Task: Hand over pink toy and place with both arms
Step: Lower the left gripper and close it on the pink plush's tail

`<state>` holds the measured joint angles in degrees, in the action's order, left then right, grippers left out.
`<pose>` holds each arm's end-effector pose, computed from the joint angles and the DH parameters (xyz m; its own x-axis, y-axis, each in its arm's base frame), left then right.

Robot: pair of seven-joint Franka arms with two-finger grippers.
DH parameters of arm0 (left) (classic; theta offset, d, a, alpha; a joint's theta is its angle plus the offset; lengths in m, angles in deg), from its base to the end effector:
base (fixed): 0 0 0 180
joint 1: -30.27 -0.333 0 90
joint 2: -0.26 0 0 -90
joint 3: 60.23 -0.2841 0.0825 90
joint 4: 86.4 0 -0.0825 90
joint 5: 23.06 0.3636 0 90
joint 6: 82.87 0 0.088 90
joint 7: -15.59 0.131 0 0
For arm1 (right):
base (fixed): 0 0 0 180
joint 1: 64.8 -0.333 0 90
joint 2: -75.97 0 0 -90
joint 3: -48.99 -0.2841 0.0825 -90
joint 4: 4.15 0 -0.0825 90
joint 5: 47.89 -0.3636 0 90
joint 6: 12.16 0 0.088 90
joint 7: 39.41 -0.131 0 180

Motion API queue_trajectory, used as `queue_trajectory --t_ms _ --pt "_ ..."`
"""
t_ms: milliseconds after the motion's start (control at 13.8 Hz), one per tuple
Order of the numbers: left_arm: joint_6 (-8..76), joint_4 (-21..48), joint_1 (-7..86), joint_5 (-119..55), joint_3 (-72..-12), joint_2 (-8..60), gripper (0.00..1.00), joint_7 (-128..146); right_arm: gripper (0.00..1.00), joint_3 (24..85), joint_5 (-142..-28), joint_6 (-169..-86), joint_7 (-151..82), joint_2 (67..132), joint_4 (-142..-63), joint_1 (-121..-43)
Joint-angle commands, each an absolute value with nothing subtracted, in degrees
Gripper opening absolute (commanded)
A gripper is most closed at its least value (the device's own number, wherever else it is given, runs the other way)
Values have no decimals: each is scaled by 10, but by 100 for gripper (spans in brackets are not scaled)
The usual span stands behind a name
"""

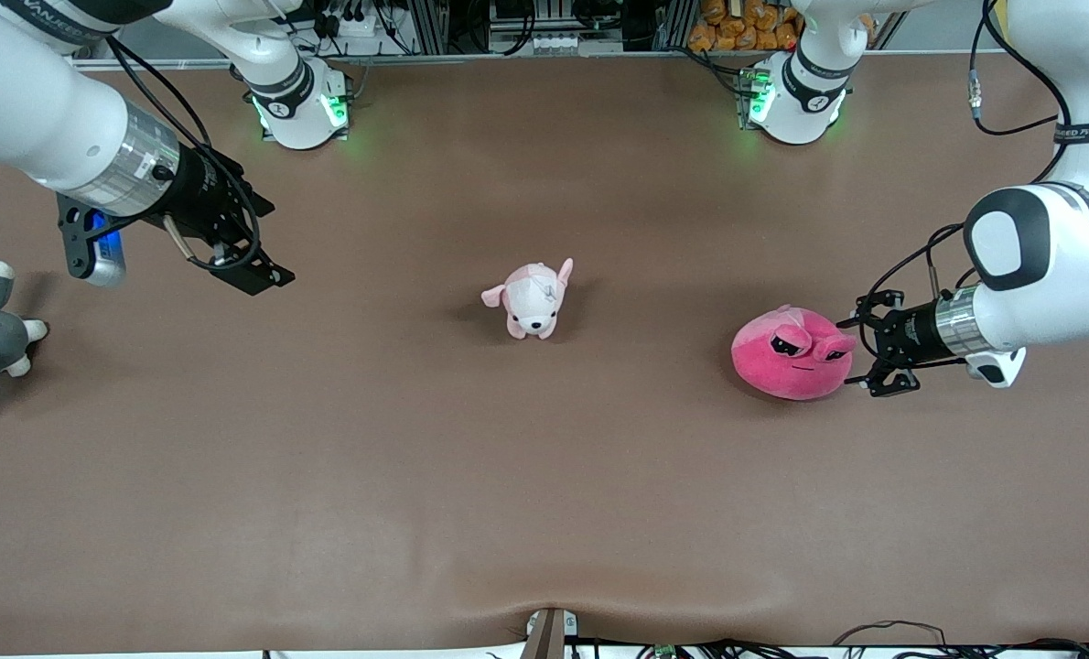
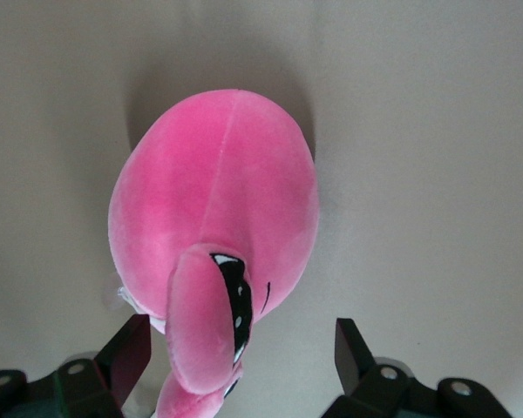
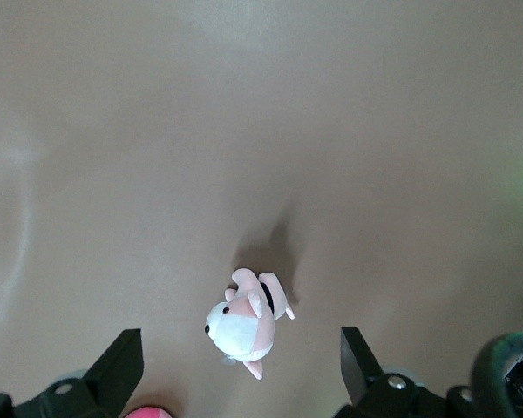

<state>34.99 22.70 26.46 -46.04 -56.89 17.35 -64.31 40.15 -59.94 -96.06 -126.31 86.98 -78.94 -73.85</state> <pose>0.5764 -0.0236 0.2954 -0.0672 0.9317 -0.3569 0.9928 0.0269 -0.1167 0.5407 0.1960 0.5763 0.3615 -0.9015 -0.2379 -0.9267 -0.3756 0.0151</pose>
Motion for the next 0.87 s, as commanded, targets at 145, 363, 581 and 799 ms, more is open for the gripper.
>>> queue_trajectory --t_ms 145,363,581,799 --pt "364 222 267 -471 -569 189 75 -649 100 405 -606 -963 -1271 867 -791 -739" --pt "365 223 267 -472 -568 192 54 -650 100 405 -606 -963 -1271 867 -791 -739" --pt "367 222 268 -485 -567 194 35 -650 100 405 -606 -963 -1271 867 -791 -739" --pt "379 219 272 -505 -567 199 16 -649 100 405 -606 -963 -1271 867 -791 -739"
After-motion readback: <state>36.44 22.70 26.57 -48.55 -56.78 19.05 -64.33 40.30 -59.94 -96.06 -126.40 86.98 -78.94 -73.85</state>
